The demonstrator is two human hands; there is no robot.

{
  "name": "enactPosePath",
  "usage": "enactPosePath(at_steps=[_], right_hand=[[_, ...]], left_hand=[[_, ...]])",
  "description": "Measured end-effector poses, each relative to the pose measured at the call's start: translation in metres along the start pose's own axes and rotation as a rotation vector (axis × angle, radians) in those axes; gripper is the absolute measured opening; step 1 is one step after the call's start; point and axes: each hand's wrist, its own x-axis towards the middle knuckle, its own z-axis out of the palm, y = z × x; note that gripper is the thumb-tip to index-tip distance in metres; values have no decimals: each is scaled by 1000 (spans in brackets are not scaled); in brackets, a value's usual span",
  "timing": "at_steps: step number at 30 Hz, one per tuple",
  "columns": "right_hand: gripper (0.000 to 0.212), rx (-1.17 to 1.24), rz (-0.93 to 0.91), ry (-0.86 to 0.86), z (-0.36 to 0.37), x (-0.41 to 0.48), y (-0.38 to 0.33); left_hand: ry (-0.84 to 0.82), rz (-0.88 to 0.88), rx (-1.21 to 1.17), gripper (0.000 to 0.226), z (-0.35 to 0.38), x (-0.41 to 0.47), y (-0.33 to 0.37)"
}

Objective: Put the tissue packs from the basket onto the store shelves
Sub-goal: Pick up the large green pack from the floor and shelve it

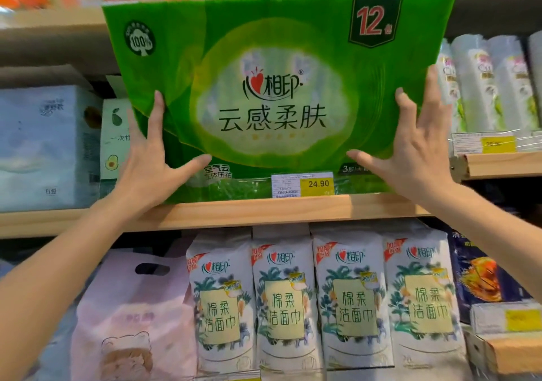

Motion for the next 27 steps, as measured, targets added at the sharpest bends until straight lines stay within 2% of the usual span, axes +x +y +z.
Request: enactPosePath(at_steps=[3, 7, 13, 18, 23, 25, 27], right_hand=[[116, -21, -51, 11, -10, 30, -22], [122, 12, -80, 55, -23, 77, -45], [115, -66, -126, 89, -19, 99, -45], [113, -72, -115, 151, -6, 104, -40], [113, -72, -109, 183, 4, 110, -39], [117, -73, -116, 109, 12, 118, -36], [120, -93, -147, -41, 31, 121, -32]], left_hand=[[141, 21, 285, 101, 4, 4, 16], [222, -3, 418, 109, 6, 32, 36], [345, 181, 477, 102, -17, 81, 60], [385, 191, 467, 100, -7, 93, 55], [367, 185, 467, 96, -4, 101, 51], [246, 143, 507, 95, 1, 110, 45], [79, 103, 556, 94, 19, 112, 35]])
